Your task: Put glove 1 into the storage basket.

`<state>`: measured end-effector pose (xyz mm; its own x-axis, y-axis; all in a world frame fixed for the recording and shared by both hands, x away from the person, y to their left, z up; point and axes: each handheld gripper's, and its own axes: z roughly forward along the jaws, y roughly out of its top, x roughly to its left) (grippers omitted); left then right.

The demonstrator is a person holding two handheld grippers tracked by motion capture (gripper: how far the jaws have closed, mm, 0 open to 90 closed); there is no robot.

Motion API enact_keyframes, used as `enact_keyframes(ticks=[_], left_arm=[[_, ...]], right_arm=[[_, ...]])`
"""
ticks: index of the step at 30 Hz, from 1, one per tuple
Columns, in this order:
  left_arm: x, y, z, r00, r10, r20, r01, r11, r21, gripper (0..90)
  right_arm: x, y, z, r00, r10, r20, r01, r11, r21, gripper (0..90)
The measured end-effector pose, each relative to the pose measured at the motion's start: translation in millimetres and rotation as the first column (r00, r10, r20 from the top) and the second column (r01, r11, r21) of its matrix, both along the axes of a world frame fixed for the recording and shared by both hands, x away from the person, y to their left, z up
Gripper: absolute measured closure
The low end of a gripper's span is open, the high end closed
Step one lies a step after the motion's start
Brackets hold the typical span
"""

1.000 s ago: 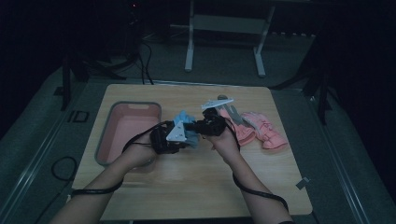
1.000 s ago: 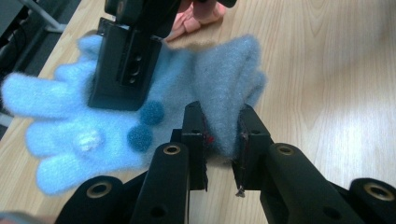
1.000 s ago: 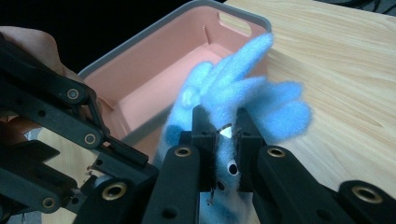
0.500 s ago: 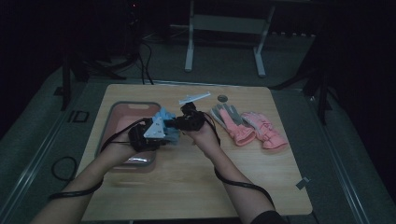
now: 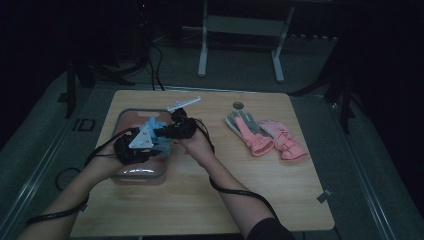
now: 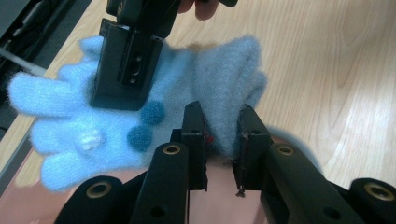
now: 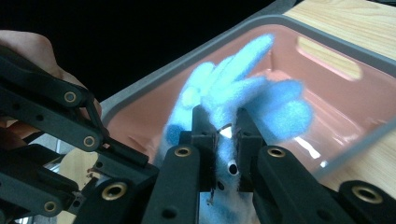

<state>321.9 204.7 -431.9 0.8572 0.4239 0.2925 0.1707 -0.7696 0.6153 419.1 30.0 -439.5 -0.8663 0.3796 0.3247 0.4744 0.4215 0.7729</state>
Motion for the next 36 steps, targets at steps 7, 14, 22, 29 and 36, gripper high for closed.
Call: enact_keyframes(ticks=[7,14,22,29,36], left_arm=[[-3.0,22.1,-3.7,0.9994,0.028,-0.023,-0.028,0.9995,0.016,77.4],[7.5,32.8,-22.9,0.9964,0.04,-0.075,-0.038,0.999,0.026,77.4],[29.0,33.7,-45.5,0.9896,0.048,-0.135,-0.042,0.9982,0.043,77.3],[41.0,30.7,-54.9,0.9807,0.053,-0.188,-0.043,0.9974,0.058,77.0],[45.3,25.5,-62.6,0.9737,0.061,-0.22,-0.041,0.9948,0.093,76.1]], right_arm=[[1.6,30.0,-4.7,0.9991,0.04,-0.013,-0.04,0.999,-0.008,82.9],[9.4,47.5,-25.3,0.9981,0.043,-0.045,-0.045,0.998,-0.037,82.9],[26.8,57.5,-49.0,0.996,0.008,-0.089,-0.019,0.992,-0.124,79.6],[24.9,57.3,-42.2,0.9982,-0.043,-0.042,0.035,0.985,-0.169,54.2],[20.4,51.1,-44.2,0.9989,-0.028,-0.038,0.02,0.979,-0.203,42.1]])
